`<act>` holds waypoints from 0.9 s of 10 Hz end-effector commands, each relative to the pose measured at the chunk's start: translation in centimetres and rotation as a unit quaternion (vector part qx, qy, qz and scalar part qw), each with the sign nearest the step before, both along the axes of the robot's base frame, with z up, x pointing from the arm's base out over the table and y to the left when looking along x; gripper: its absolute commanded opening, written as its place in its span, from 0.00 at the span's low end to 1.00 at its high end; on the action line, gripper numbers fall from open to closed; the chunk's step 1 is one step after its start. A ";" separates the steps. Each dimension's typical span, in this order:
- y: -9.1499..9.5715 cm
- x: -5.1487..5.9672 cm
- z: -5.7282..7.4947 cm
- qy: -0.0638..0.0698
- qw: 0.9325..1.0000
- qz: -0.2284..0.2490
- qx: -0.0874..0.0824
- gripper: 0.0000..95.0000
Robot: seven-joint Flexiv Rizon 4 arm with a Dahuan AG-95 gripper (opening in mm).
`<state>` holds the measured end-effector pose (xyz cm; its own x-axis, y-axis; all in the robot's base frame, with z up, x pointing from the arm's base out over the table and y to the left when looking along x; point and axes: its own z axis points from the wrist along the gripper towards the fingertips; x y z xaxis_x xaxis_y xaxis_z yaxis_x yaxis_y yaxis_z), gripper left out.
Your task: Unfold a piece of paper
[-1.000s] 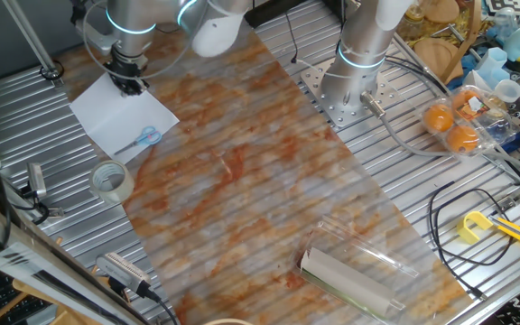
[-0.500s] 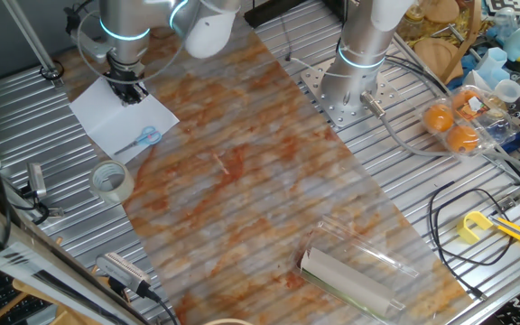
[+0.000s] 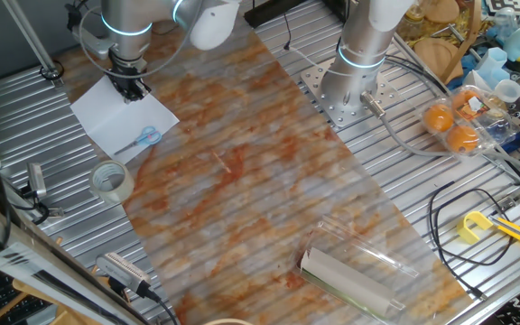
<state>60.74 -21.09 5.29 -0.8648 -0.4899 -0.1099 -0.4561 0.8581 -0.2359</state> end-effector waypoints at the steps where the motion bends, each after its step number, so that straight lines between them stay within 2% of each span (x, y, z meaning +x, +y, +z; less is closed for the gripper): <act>1: 0.0 -0.3 0.3 0.000 1.000 -0.003 0.000 0.00; 4: 0.0 -0.3 0.3 0.001 1.000 -0.010 0.010 0.00; 6: 0.0 -0.3 0.3 0.015 0.999 -0.032 0.024 0.00; 9: 0.0 -0.3 0.3 0.018 0.997 -0.066 0.026 0.00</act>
